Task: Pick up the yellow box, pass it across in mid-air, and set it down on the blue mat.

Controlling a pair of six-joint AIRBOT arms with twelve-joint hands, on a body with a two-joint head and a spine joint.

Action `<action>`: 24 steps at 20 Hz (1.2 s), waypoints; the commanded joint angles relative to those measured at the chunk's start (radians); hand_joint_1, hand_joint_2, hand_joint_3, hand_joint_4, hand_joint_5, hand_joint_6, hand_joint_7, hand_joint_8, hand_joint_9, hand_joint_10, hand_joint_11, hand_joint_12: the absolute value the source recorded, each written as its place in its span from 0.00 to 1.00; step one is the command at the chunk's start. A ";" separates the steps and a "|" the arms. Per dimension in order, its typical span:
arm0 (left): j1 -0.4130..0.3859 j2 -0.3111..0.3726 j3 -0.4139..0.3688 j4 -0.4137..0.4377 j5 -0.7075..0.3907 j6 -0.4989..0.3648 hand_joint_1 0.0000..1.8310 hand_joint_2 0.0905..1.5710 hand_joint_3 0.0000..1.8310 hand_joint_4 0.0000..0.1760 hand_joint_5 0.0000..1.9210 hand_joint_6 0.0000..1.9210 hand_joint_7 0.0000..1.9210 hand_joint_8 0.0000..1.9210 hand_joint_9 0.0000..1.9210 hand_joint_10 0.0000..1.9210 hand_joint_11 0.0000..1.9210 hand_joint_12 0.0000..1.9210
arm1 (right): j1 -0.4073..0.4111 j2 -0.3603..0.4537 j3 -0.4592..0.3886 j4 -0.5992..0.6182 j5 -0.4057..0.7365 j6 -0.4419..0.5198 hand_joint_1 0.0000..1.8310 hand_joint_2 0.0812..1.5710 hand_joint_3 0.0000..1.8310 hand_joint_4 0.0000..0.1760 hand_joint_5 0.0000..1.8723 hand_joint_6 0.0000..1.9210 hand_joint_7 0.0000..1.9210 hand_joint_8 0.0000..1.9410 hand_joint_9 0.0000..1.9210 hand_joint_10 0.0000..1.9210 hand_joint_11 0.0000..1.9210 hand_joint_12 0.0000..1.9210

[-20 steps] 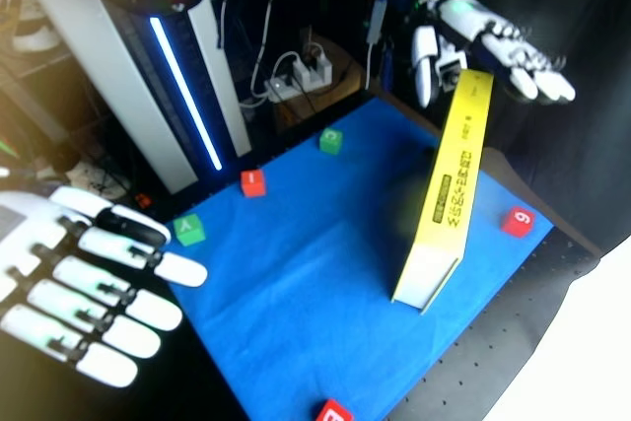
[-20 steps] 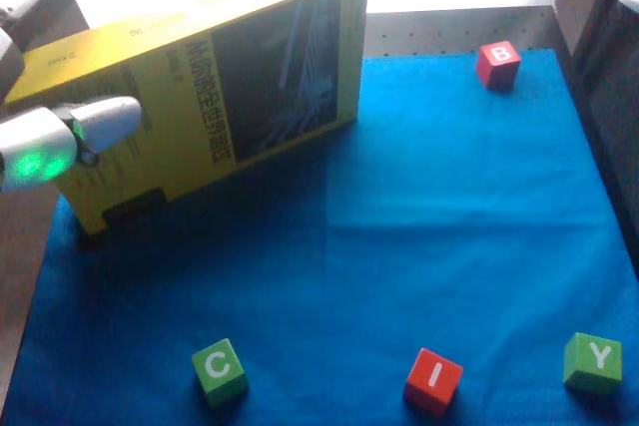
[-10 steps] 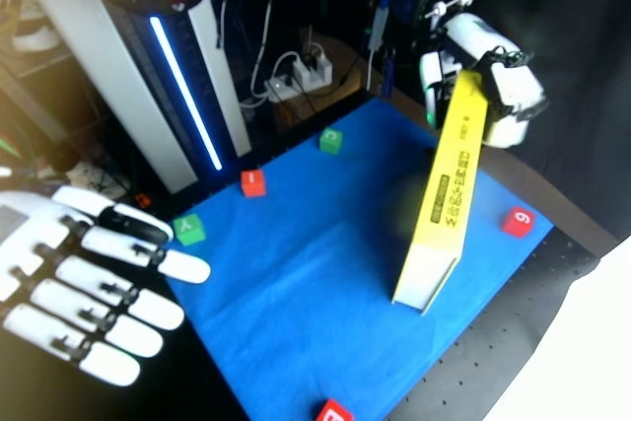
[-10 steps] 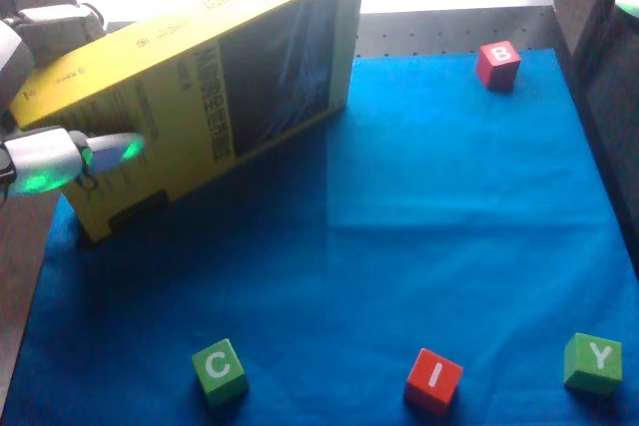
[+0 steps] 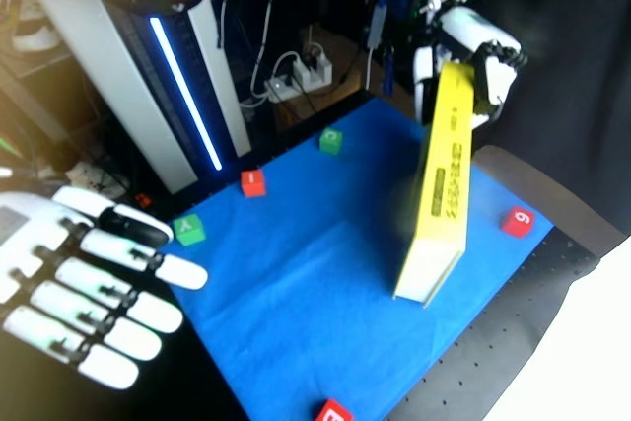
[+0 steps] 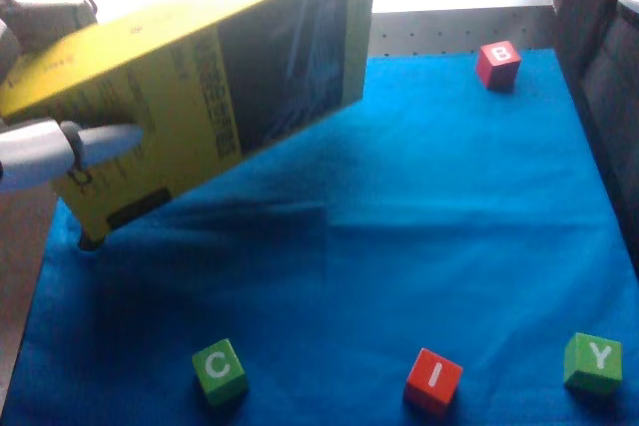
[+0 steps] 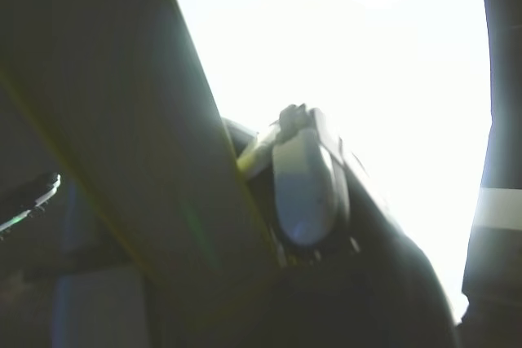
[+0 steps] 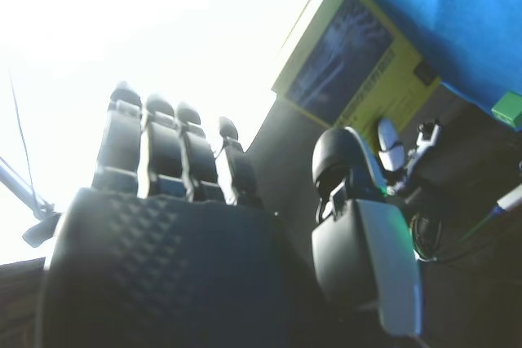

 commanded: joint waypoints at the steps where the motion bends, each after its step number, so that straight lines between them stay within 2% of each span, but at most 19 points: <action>1: -0.008 0.005 -0.001 0.041 -0.174 -0.010 0.71 0.74 0.00 0.00 0.61 1.00 0.74 1.00 0.82 1.00 0.86 1.00 | 0.029 0.009 -0.001 -0.012 0.131 0.001 0.19 0.83 0.00 0.85 0.00 0.00 0.00 0.00 0.00 0.00 0.00 0.00; 2: -0.009 0.005 -0.004 0.056 -0.177 -0.010 0.72 0.74 0.00 0.00 0.61 1.00 0.75 1.00 0.83 1.00 0.87 1.00 | 0.044 0.009 0.000 -0.026 0.131 0.001 0.25 0.83 0.00 0.70 0.00 0.00 0.00 0.00 0.00 0.00 0.00 0.00; 3: -0.017 0.003 -0.004 0.074 -0.168 -0.010 0.74 0.74 0.00 0.00 0.62 1.00 0.76 1.00 0.84 1.00 0.87 1.00 | 0.071 0.010 0.001 -0.053 0.131 0.001 0.28 0.83 0.00 0.69 0.00 0.00 0.00 0.00 0.00 0.00 0.01 0.00; 4: -0.025 -0.001 0.000 0.088 -0.147 -0.010 0.73 0.74 0.00 0.00 0.62 1.00 0.75 1.00 0.84 1.00 0.87 1.00 | 0.100 0.009 0.002 -0.075 0.131 0.001 0.27 0.81 0.01 0.77 0.00 0.00 0.00 0.00 0.00 0.00 0.00 0.16; 5: -0.040 -0.012 0.009 0.100 -0.110 -0.010 0.73 0.75 0.00 0.00 0.61 1.00 0.75 1.00 0.83 1.00 0.86 1.00 | 0.131 0.008 0.007 -0.099 0.130 0.001 0.27 0.81 0.01 0.71 0.00 0.00 0.00 0.00 0.00 0.00 0.00 0.21; 6: -0.051 -0.019 0.014 0.109 -0.086 -0.010 0.74 0.74 0.00 0.00 0.61 1.00 0.75 1.00 0.83 1.00 0.86 1.00 | 0.147 0.006 0.010 -0.108 0.129 0.001 0.28 0.82 0.00 0.49 0.00 0.00 0.00 0.00 0.00 0.00 0.00 0.04; 7: -0.087 -0.041 0.029 0.138 -0.027 -0.010 0.75 0.73 0.00 0.00 0.60 1.00 0.74 1.00 0.82 1.00 0.85 1.00 | 0.180 0.000 0.018 -0.128 0.125 0.001 0.26 0.81 0.00 0.20 0.00 0.00 0.00 0.00 0.00 0.00 0.00 0.01; 8: -0.109 -0.055 0.037 0.155 0.007 -0.010 0.76 0.73 0.00 0.00 0.59 1.00 0.73 1.00 0.81 1.00 0.85 1.00 | 0.189 -0.005 0.023 -0.134 0.123 0.001 0.25 0.80 0.00 0.15 0.00 0.00 0.00 0.00 0.00 0.00 0.00 0.00; 9: -0.142 -0.077 0.051 0.184 0.055 -0.011 0.75 0.72 0.00 0.00 0.60 1.00 0.73 1.00 0.81 1.00 0.84 1.00 | 0.203 -0.013 0.031 -0.142 0.119 0.001 0.27 0.79 0.00 0.01 0.00 0.00 0.00 0.00 0.00 0.00 0.00 0.00; 11: -0.183 -0.105 0.067 0.224 0.115 -0.012 0.72 0.71 0.00 0.00 0.60 1.00 0.74 1.00 0.81 1.00 0.85 1.00 | 0.255 -0.033 0.045 -0.167 0.070 0.001 0.35 0.76 0.00 0.09 0.00 0.00 0.00 0.00 0.00 0.00 0.00 0.00; 12: -0.192 -0.111 0.070 0.239 0.131 -0.012 0.70 0.72 0.00 0.00 0.61 1.00 0.74 1.00 0.81 1.00 0.85 1.00 | 0.310 -0.052 0.058 -0.196 0.011 0.001 0.38 0.75 0.00 0.36 0.00 0.00 0.00 0.00 0.00 0.00 0.02 0.01; 13: -0.192 -0.112 0.069 0.247 0.130 -0.022 0.68 0.73 0.00 0.00 0.61 1.00 0.74 1.00 0.80 1.00 0.84 1.00 | 0.395 -0.090 0.084 -0.239 -0.083 0.000 0.39 0.73 0.01 0.41 0.00 0.00 0.00 0.00 0.00 0.00 0.00 0.12; 14: -0.191 -0.112 0.071 0.254 0.129 -0.035 0.67 0.73 0.00 0.00 0.61 1.00 0.73 1.00 0.80 1.00 0.82 1.00 | 0.435 -0.112 0.099 -0.258 -0.131 0.000 0.40 0.71 0.00 0.40 0.00 0.00 0.00 0.00 0.00 0.00 0.00 0.25; 15: -0.191 -0.112 0.073 0.264 0.127 -0.044 0.66 0.73 0.00 0.00 0.62 1.00 0.74 1.00 0.80 1.00 0.82 1.00 | 0.462 -0.131 0.112 -0.270 -0.173 0.000 0.36 0.71 0.00 0.19 0.00 0.00 0.00 0.00 0.00 0.00 0.00 0.20; 16: -0.193 -0.112 0.071 0.279 0.115 -0.045 0.66 0.73 0.00 0.04 0.63 1.00 0.74 1.00 0.81 1.00 0.83 1.00 | 0.478 -0.151 0.127 -0.273 -0.216 0.000 0.40 0.71 0.00 0.15 0.00 0.00 0.00 0.00 0.00 0.00 0.00 0.04; 18: -0.206 -0.109 0.062 0.313 0.082 -0.046 0.67 0.74 0.00 0.12 0.64 1.00 0.77 1.00 0.84 1.00 0.86 1.00 | 0.478 -0.161 0.133 -0.273 -0.249 0.000 0.41 0.70 0.00 0.27 0.00 0.00 0.00 0.00 0.00 0.00 0.00 0.00; 19: -0.213 -0.107 0.058 0.328 0.067 -0.046 0.67 0.74 0.00 0.15 0.65 1.00 0.79 1.00 0.86 1.00 0.88 1.00 | 0.478 -0.166 0.136 -0.273 -0.267 0.000 0.41 0.69 0.00 0.18 0.00 0.00 0.00 0.00 0.00 0.00 0.02 0.01; 20: -0.219 -0.105 0.053 0.347 0.052 -0.047 0.66 0.75 0.01 0.16 0.65 1.00 0.79 1.00 0.86 1.00 0.88 1.00 | 0.478 -0.175 0.143 -0.273 -0.284 0.000 0.40 0.70 0.00 0.00 0.00 0.00 0.00 0.00 0.00 0.00 0.01 0.01; 24: -0.231 -0.103 0.040 0.396 0.003 -0.048 0.67 0.75 0.00 0.23 0.62 1.00 0.76 1.00 0.84 1.00 0.87 1.00 | 0.508 -0.211 0.175 -0.273 -0.362 0.000 0.40 0.69 0.00 0.00 0.00 0.00 0.00 0.00 0.00 0.00 0.00 0.00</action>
